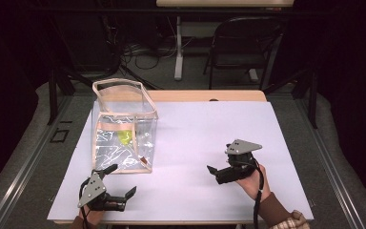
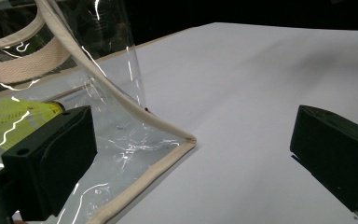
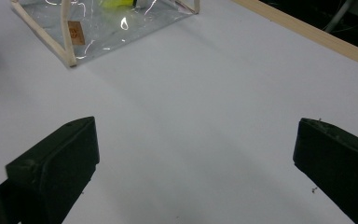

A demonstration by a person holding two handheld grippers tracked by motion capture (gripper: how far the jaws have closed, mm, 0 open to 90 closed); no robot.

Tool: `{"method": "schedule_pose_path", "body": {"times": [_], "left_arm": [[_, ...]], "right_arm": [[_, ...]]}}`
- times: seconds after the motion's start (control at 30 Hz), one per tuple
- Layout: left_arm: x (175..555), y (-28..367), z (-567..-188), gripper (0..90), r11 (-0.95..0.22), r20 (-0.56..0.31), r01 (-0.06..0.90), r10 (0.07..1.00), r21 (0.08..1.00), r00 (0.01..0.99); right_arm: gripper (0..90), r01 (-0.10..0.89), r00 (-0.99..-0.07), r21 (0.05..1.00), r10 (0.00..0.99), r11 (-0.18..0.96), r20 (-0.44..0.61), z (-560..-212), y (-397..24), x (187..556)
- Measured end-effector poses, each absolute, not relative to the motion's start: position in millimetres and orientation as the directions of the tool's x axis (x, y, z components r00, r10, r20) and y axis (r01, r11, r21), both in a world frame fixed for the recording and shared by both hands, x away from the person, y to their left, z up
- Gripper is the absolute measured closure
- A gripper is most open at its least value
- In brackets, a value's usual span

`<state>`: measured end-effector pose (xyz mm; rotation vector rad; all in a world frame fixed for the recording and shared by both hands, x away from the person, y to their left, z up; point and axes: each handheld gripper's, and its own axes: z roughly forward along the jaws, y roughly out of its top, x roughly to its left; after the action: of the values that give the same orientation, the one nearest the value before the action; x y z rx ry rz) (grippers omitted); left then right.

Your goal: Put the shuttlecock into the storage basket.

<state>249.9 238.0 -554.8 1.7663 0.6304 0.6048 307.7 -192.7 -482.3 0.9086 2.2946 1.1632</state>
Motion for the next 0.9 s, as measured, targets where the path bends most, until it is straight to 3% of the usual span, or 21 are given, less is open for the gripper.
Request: {"method": "schedule_pose_path", "body": {"times": [0.9], "left_arm": [[250, 238, -555, 0.3, -0.248, 0.085, 0.121, 0.683, 0.961, 0.726]], "right_arm": [[0.0, 0.274, -0.713, 0.851, 0.688, 0.449, -0.133, -531, -217, 273]]}}
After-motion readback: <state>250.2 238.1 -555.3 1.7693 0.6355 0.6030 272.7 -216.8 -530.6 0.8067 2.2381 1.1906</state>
